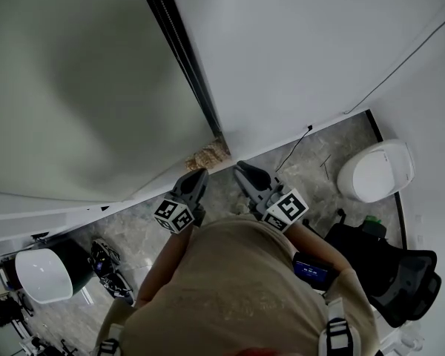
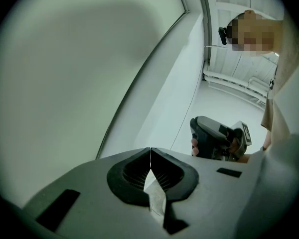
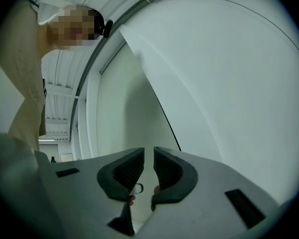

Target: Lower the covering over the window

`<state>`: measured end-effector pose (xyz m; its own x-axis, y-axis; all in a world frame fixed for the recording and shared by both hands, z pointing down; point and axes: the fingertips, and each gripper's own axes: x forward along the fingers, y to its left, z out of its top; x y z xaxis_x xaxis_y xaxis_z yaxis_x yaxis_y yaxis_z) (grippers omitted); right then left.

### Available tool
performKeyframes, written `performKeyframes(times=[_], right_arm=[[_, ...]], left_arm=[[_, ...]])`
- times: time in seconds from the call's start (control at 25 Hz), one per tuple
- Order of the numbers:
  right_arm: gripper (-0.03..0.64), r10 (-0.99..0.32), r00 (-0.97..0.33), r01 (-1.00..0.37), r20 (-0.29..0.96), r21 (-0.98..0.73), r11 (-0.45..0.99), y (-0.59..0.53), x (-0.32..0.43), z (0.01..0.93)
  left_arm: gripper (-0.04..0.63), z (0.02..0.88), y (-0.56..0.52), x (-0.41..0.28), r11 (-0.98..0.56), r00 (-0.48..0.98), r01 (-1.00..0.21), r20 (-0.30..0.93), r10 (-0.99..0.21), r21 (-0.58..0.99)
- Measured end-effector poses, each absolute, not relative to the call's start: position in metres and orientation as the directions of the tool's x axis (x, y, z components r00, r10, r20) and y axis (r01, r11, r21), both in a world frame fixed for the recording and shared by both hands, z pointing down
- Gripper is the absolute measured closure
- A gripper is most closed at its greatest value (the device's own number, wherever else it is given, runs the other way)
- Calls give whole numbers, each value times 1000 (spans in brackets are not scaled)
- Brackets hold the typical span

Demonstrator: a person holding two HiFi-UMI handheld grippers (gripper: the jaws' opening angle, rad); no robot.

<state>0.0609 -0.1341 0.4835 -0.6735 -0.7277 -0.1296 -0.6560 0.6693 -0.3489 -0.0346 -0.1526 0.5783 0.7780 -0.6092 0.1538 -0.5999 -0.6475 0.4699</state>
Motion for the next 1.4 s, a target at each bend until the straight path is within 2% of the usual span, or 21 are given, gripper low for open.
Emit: performKeyframes(times=[0.32, 0.56, 0.76, 0.8, 0.92, 0.96, 1.28, 1.36, 1.4], right_arm=[[569, -744, -662, -670, -93, -372, 643, -147, 68, 499], [569, -755, -651, -685, -77, -370, 628, -172, 48, 499], [569, -770, -634, -707, -74, -350, 615, -195, 27, 494], [569, -773, -630, -711, -73, -346, 612, -200, 23, 493], [569, -782, -618, -722, -83, -335, 606, -208, 16, 486], [569, -787, -611, -728, -87, -328, 602, -210, 14, 483], [569, -865, -493, -813, -89, -306, 495, -231, 3, 474], [569, -884, -460, -832, -86, -305, 463, -232, 8, 474], [569, -891, -445, -840, -84, -307, 448, -233, 11, 474]], left_arm=[[577, 540, -229, -39, -676, 753, -631, 90, -652, 380], [577, 507, -299, -25, -738, 779, -616, 77, -622, 275], [575, 500, -349, -16, -767, 803, -590, 91, -588, 252], [568, 502, -358, -14, -770, 807, -587, 99, -583, 250], [451, 506, -375, -6, -791, 817, -576, 122, -563, 207], [442, 506, -379, -2, -800, 823, -568, 127, -554, 192], [447, 502, -408, 5, -877, 885, -463, 124, -449, 128], [532, 504, -405, 6, -892, 898, -436, 118, -423, 117], [540, 505, -404, 7, -898, 904, -424, 115, -411, 120]])
